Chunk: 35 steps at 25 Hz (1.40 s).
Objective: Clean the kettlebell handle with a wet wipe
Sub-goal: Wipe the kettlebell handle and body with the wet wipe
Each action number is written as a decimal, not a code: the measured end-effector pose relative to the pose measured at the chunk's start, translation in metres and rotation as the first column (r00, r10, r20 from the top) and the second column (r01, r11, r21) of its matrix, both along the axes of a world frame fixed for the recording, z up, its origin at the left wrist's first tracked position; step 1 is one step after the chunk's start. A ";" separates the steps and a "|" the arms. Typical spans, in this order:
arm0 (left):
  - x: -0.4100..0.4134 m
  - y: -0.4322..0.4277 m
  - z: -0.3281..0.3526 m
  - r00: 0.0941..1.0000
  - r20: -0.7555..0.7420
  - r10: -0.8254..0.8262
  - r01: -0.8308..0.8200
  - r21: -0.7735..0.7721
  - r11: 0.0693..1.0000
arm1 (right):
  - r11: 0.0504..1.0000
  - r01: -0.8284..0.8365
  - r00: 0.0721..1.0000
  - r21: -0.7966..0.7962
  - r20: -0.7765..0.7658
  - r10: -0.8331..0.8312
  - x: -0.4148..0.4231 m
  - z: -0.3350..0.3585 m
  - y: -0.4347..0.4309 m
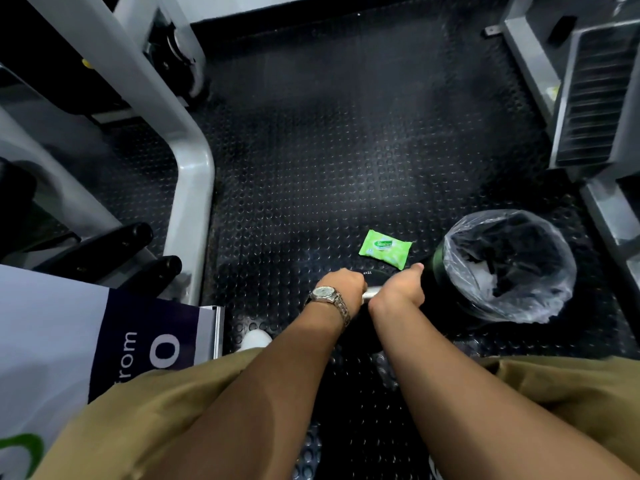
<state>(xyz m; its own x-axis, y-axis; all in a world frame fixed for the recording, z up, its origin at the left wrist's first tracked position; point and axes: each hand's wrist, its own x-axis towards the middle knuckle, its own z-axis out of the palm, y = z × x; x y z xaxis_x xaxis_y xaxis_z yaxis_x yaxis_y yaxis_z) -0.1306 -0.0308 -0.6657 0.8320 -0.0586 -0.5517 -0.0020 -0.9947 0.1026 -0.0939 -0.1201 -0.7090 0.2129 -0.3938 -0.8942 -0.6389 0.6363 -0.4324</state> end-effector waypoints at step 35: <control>0.004 0.001 -0.004 0.997 -0.038 0.066 -0.067 -0.032 0.997 | 1.000 0.021 1.000 -0.013 -0.012 -0.021 -0.004 0.001 0.012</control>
